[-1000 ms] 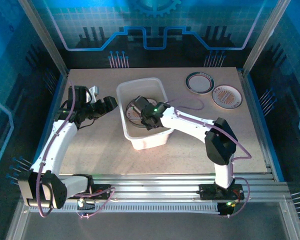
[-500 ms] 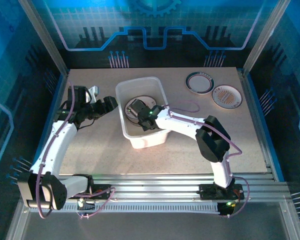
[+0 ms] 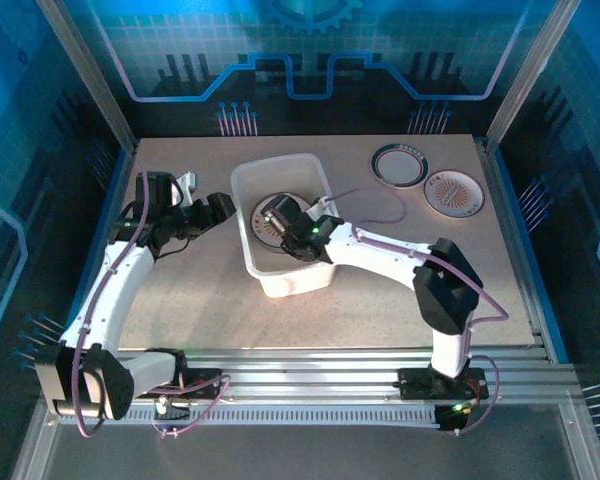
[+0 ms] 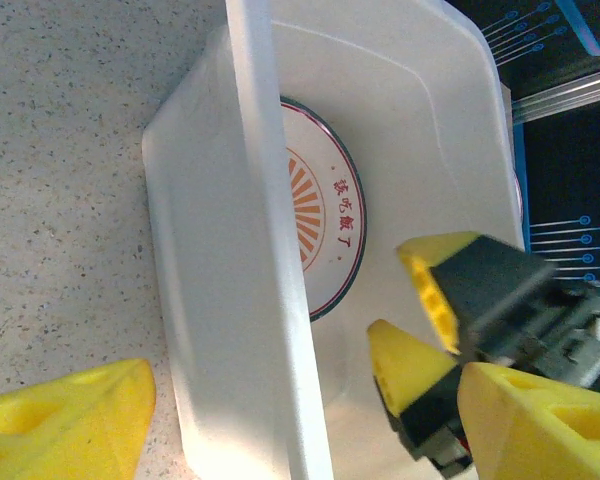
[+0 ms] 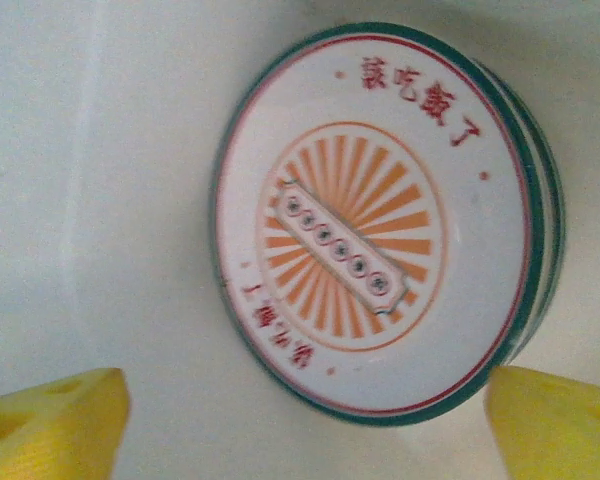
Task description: Place the plates into the plastic bin on the countertop
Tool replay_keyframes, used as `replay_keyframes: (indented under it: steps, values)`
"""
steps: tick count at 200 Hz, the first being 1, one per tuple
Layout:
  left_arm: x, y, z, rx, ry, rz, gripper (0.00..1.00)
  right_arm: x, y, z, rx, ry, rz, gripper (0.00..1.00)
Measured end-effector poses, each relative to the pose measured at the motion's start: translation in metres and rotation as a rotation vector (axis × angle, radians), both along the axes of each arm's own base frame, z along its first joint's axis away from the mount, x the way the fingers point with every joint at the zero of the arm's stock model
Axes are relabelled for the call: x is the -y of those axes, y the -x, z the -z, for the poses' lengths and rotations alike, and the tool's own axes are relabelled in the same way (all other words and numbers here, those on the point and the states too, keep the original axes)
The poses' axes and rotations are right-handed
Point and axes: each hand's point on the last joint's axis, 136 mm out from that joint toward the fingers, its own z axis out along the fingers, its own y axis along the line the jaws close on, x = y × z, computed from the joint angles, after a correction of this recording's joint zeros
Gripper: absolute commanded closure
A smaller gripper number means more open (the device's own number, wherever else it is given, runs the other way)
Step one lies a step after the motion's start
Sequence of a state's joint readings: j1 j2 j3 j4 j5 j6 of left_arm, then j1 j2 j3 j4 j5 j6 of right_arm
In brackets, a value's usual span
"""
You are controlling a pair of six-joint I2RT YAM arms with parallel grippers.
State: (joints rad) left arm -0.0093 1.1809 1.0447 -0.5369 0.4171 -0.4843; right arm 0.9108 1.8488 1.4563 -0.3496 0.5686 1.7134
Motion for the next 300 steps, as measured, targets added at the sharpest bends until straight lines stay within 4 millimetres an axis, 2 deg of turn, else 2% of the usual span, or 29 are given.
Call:
replay_keyframes:
  steps: [46, 80, 92, 113, 123, 134, 157, 199, 214, 236, 268, 300]
  values:
    - [0.000, 0.000, 0.000, -0.007, 0.008, -0.009, 0.20, 0.004, 0.004, -0.040, 0.111, 0.083, -0.140, 0.02]
    - [0.000, -0.001, 0.002, -0.018, 0.015, -0.015, 0.20, 0.021, 0.011, -0.088, 0.172, 0.122, -0.241, 0.05]
    - [0.002, -0.001, 0.003, -0.026, 0.016, -0.020, 0.20, 0.034, 0.009, -0.108, 0.200, 0.132, -0.252, 0.07]
    - [0.009, 0.000, 0.006, -0.031, 0.003, -0.007, 0.20, 0.072, 0.005, -0.140, 0.253, 0.143, -0.237, 0.14]
    - [0.013, 0.001, 0.006, -0.032, -0.003, 0.002, 0.20, 0.092, 0.002, -0.148, 0.264, 0.128, -0.216, 0.19]
    - [0.016, 0.001, 0.007, -0.034, -0.010, 0.006, 0.20, 0.120, -0.003, -0.148, 0.261, 0.124, -0.185, 0.21]
    - [0.017, -0.002, 0.012, -0.046, -0.024, -0.001, 0.20, 0.182, -0.022, -0.123, 0.194, 0.134, -0.096, 0.25]
    - [0.011, -0.012, 0.010, -0.040, -0.059, -0.030, 0.20, 0.289, -0.039, -0.031, -0.025, 0.102, 0.108, 0.33]
    - [0.009, -0.015, 0.009, -0.037, -0.069, -0.035, 0.20, 0.318, -0.043, -0.002, -0.090, 0.066, 0.180, 0.34]
    - [0.006, -0.021, 0.011, -0.047, -0.072, -0.044, 0.20, 0.343, -0.051, 0.024, -0.146, 0.025, 0.252, 0.36]
    - [-0.007, -0.029, 0.019, -0.072, -0.072, -0.082, 0.20, 0.360, -0.060, 0.051, -0.195, -0.035, 0.314, 0.39]
    - [-0.014, -0.034, 0.017, -0.070, -0.071, -0.101, 0.19, 0.379, -0.062, 0.072, -0.236, -0.078, 0.398, 0.43]
